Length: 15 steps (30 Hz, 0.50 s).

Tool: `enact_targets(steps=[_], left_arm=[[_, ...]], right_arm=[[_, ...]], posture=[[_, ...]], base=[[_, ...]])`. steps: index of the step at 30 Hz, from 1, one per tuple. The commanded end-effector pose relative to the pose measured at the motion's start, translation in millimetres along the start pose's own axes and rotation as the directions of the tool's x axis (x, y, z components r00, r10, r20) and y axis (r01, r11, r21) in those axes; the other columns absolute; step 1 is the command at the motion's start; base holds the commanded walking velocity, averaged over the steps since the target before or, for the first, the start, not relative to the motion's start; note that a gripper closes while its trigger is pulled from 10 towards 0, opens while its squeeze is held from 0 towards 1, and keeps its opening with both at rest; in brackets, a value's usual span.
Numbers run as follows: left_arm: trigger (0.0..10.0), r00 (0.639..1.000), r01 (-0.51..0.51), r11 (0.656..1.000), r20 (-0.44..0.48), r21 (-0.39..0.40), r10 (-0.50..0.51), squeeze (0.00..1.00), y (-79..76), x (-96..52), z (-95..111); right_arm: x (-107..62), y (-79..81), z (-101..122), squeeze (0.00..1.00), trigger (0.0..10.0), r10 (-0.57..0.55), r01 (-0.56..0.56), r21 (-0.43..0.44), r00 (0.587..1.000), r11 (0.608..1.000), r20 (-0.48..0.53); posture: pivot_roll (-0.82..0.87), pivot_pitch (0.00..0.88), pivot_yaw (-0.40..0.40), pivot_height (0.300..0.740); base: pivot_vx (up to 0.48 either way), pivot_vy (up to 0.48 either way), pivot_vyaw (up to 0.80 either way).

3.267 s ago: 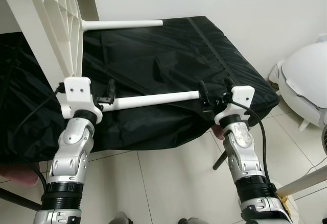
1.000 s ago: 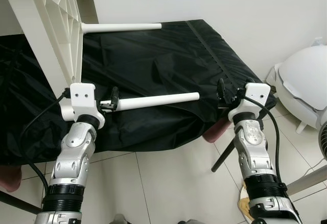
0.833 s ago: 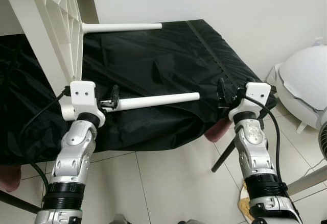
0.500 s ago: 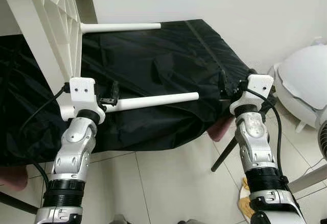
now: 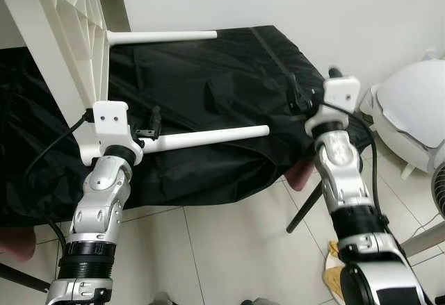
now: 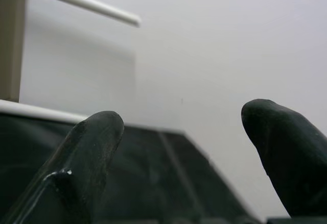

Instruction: Building children table

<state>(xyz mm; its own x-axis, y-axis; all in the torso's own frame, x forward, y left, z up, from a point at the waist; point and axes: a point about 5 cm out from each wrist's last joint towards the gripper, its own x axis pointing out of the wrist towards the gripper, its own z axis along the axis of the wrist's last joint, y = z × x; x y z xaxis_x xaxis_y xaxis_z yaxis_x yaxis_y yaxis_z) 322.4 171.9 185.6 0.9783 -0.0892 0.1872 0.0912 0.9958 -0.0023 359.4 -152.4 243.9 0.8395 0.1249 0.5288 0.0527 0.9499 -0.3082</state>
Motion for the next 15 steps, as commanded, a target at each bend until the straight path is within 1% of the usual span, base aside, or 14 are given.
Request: enact_targets(steps=[1, 3, 4, 5, 9, 13, 15], left_arm=[[10.0, 0.999, 0.051, 0.999, -0.015, 0.006, -0.051, 0.0, -6.4, 1.0, 0.4], [10.0, 0.999, 0.052, 0.999, -0.016, 0.007, -0.052, 0.0, -6.6, 1.0, 0.5], [10.0, 0.998, 0.055, 0.998, -0.02, 0.008, -0.055, 0.0, -6.9, 1.5, 0.2], [10.0, 0.998, 0.055, 0.998, -0.02, 0.008, -0.055, 0.0, -6.9, 1.5, 0.2], [10.0, 0.998, 0.061, 0.998, -0.029, 0.013, -0.061, 0.0, -7.3, 2.0, 0.0], [10.0, 0.998, 0.061, 0.998, -0.034, 0.018, -0.06, 0.0, -7.1, 1.8, 0.1], [10.0, 0.998, 0.059, 0.998, -0.039, 0.026, -0.058, 0.0, -6.0, 1.6, 0.0]], right_arm=[[7.1, 5.4, 7.1, 0.0, 10.0, 0.021, -0.017, -0.086, 0.999, 0.996, 0.048], [8.1, 5.7, 8.1, 0.0, 10.0, 0.019, -0.014, -0.095, 0.998, 0.995, 0.054], [13.2, 8.1, 13.0, 0.0, 10.0, 0.02, -0.011, -0.123, 0.997, 0.992, 0.076], [13.2, 8.1, 13.0, 0.0, 10.0, 0.02, -0.011, -0.123, 0.997, 0.992, 0.076], [22.8, 13.8, 22.4, 0.0, 10.0, 0.037, -0.019, -0.147, 0.992, 0.989, 0.119], [24.0, 14.9, 23.8, 0.0, 10.0, 0.038, -0.018, -0.148, 0.991, 0.989, 0.131], [20.8, 17.0, 21.8, 0.0, 10.0, 0.045, -0.023, -0.158, 0.99, 0.987, 0.135]], posture=[[0.0, 0.068, 0.007, 0.74], [0.0, 0.068, 0.007, 0.74], [0.0, 0.071, 0.006, 0.74], [0.0, 0.071, 0.006, 0.74], [0.01, 0.074, 0.005, 0.74], [0.01, 0.074, 0.005, 0.74], [0.01, 0.071, 0.006, 0.74]], base=[[0.0, 0.0, 0.0], [0.0, 0.0, 0.0], [0.0, 0.0, 0.0], [0.0, 0.0, 0.0], [0.0, 0.0, 0.0], [0.0, 0.0, 0.0], [0.0, 0.0, 0.0]])
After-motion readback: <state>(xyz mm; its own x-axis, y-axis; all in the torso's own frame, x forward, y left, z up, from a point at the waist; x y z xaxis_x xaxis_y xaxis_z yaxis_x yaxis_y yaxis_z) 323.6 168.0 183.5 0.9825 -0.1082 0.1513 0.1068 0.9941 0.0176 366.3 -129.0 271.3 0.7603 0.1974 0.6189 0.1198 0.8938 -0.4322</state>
